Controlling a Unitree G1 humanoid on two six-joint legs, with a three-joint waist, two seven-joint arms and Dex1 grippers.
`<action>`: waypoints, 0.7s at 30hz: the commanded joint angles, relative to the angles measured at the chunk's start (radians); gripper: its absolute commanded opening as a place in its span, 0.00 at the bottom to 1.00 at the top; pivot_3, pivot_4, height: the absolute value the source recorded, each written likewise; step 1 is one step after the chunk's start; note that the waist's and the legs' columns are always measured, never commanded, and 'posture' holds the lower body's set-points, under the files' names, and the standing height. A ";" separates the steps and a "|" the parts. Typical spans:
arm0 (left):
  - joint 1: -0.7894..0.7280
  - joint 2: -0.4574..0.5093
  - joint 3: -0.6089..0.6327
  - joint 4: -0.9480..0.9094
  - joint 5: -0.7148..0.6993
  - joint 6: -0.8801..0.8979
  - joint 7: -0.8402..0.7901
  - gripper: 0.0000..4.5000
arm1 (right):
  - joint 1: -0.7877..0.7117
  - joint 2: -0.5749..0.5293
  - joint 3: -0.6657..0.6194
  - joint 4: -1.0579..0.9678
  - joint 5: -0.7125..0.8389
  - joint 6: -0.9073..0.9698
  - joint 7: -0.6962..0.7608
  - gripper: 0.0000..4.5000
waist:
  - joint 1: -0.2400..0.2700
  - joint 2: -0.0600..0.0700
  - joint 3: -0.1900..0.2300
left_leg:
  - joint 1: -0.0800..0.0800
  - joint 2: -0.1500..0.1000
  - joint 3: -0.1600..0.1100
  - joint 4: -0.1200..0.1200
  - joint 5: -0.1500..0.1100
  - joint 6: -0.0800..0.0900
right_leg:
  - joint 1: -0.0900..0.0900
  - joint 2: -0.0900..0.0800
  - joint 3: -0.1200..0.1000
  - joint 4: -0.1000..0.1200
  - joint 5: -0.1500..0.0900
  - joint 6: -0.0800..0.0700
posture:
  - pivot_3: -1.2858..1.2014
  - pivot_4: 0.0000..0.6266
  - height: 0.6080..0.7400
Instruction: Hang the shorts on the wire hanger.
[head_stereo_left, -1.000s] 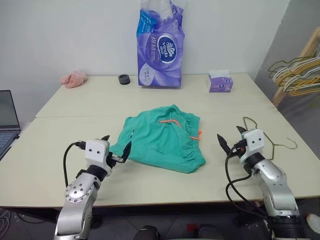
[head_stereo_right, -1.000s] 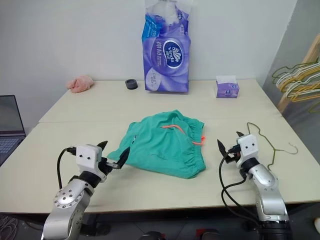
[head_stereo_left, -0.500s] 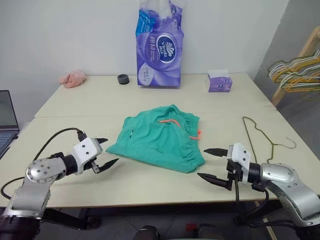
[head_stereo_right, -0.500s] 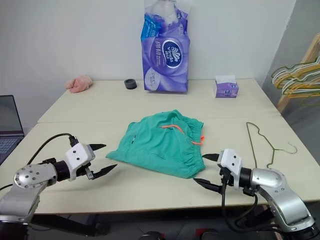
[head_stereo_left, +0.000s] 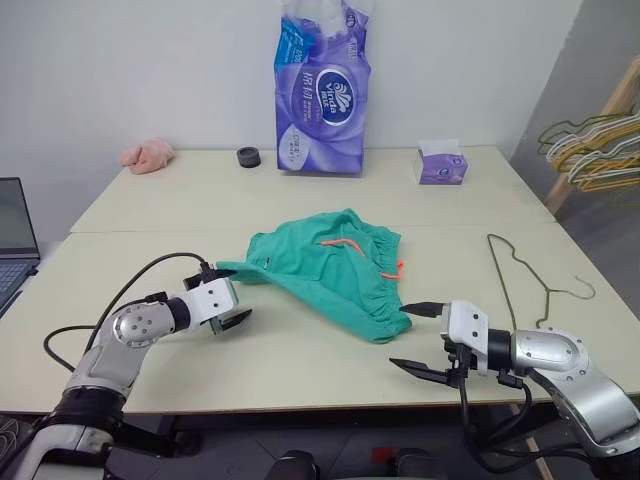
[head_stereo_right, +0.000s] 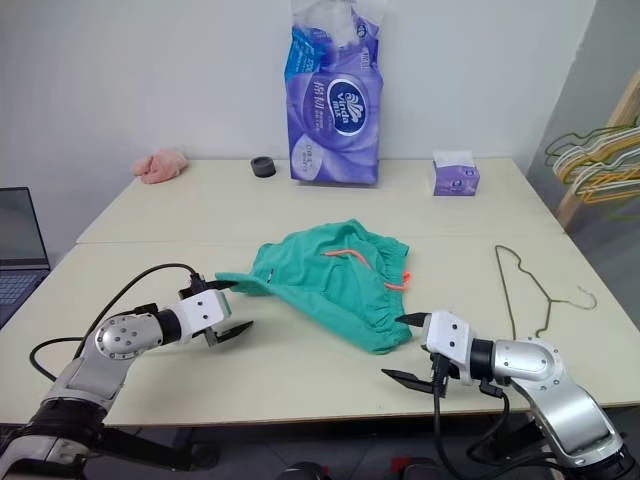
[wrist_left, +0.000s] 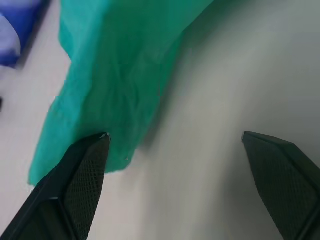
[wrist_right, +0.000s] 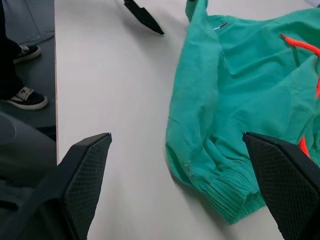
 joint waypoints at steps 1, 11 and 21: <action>-0.025 0.023 0.045 0.006 -0.027 -0.096 0.032 0.99 | -0.002 -0.006 -0.008 -0.038 -0.002 -0.015 0.002 1.00 | -0.004 0.000 0.000 | 0.000 0.000 0.000 0.000 0.000 0.000 | 0.000 0.000 0.000 0.000 0.000 0.000 | 0.50 0.00 1.00; 0.052 0.058 0.108 -0.035 -0.058 -0.188 0.113 0.99 | 0.035 -0.018 -0.006 -0.041 -0.010 -0.026 0.001 1.00 | -0.027 -0.001 0.000 | 0.000 0.000 0.002 0.000 0.000 0.000 | -0.001 0.000 0.003 0.000 0.002 -0.003 | 0.50 0.00 1.00; -0.122 0.032 -0.038 0.108 0.029 -0.130 -0.009 0.99 | 0.027 -0.023 0.002 -0.047 -0.013 -0.023 0.008 1.00 | -0.025 -0.002 -0.001 | 0.001 0.000 0.001 0.002 0.000 0.000 | 0.001 0.000 0.000 0.002 0.002 0.001 | 0.49 0.00 1.00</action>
